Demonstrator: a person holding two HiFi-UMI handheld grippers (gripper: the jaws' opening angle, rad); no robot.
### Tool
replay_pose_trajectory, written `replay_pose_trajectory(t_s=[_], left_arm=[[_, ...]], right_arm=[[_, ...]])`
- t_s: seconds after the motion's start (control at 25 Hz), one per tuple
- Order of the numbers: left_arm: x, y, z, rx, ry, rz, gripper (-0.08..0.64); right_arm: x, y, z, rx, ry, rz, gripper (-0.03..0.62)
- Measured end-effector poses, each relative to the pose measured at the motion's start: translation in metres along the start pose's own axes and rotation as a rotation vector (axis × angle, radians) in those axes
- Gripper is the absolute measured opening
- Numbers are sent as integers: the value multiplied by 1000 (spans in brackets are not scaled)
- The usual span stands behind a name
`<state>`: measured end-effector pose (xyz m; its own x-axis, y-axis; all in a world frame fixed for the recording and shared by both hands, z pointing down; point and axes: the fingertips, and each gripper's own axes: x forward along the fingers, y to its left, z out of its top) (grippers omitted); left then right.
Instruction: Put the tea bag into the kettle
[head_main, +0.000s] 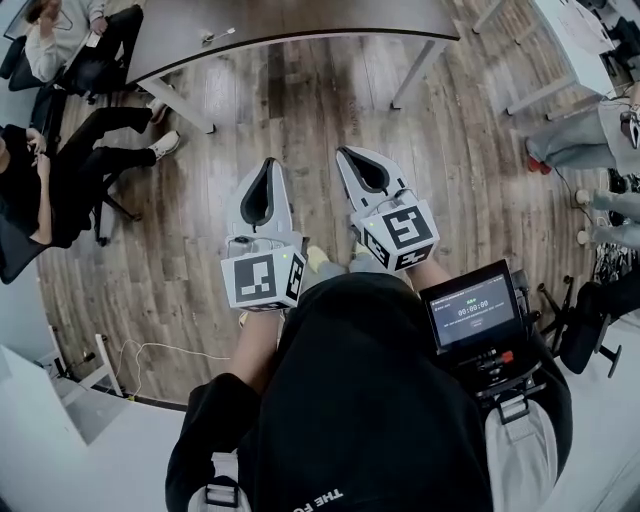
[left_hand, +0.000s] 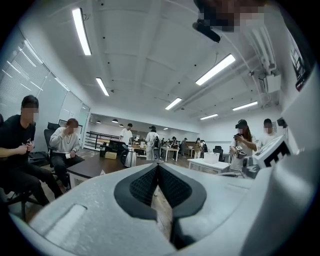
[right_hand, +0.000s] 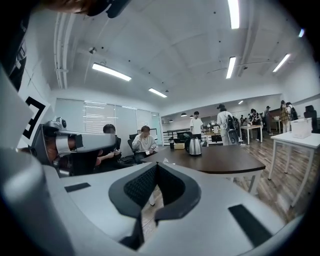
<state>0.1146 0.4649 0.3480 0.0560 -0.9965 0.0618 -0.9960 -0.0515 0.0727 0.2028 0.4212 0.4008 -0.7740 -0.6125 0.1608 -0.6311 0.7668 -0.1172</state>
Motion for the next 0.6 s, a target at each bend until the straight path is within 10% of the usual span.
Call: replay_pose_trajectory(t_s=[0.6], left_arm=[[-40, 71, -6, -35, -37, -21, 2]], right_arm=[[29, 63, -13, -33, -2, -46, 5]])
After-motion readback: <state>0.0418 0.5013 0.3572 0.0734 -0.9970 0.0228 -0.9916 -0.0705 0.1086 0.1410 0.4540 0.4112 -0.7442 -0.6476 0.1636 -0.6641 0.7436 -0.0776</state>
